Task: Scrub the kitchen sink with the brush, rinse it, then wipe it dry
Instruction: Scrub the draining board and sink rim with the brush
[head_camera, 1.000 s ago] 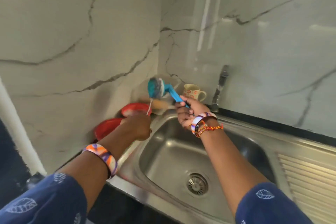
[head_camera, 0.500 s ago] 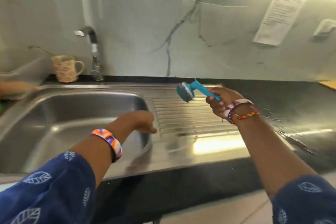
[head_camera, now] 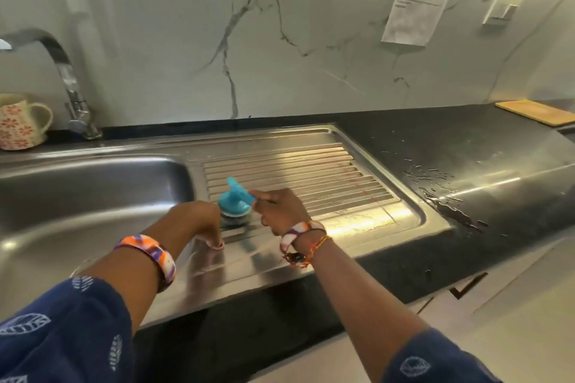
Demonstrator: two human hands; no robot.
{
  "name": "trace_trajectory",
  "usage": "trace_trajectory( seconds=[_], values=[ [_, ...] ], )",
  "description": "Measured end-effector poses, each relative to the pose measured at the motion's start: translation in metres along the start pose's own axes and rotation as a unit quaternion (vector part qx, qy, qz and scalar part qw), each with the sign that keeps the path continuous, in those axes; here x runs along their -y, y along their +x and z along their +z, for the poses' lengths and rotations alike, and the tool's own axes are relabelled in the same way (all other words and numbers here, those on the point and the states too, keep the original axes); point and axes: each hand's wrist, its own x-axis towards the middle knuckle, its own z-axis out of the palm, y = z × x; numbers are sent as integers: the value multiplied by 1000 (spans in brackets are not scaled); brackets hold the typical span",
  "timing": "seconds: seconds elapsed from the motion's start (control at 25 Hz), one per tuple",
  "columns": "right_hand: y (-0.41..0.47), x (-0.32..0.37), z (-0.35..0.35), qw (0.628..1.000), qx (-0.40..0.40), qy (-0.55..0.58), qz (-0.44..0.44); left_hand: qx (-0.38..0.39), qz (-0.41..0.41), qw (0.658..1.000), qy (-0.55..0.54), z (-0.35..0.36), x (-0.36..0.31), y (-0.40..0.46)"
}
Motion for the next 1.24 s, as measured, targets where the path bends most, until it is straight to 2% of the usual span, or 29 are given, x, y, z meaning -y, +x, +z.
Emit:
trace_trajectory(
  seconds=[0.08, 0.2, 0.32, 0.4, 0.52, 0.68, 0.76, 0.84, 0.92, 1.08, 1.16, 1.24],
  values=[
    [13, -20, -32, 1000, -19, -10, 13, 0, -6, 1000, 15, 0, 0, 7],
    [26, -60, -121, 987, -107, -84, 83, -11, -1, 999, 32, 3, -1, 16],
    [32, -85, -194, 938, -212, -186, 202, -24, -13, 1000, 16, 5, 0, 19],
    [36, -80, -188, 926, -233, -202, 219, -37, -18, 999, 2, 5, 2, 19],
    [35, -56, -120, 943, -172, -247, 139, -49, -21, 999, -5, 3, 3, 18],
    [25, -14, -12, 990, -48, -134, 9, -69, -32, 997, -19, 3, 5, 22],
    [26, -6, -7, 997, -12, -79, -11, -76, -21, 996, -31, 7, 10, 24],
    [29, -17, -46, 997, -35, -62, 13, -83, -10, 996, -43, 12, 16, 25],
    [33, -41, -107, 991, -50, -117, 47, -100, -7, 993, -62, 17, 20, 26],
    [56, -75, -198, 940, -163, -245, 171, -119, -4, 989, -91, 20, 20, 25],
    [64, -74, -200, 921, -223, -240, 211, -118, -2, 989, -87, 17, 20, 24],
    [61, -58, -169, 924, -219, -247, 190, -110, 0, 990, -84, 12, 20, 23]
  ],
)
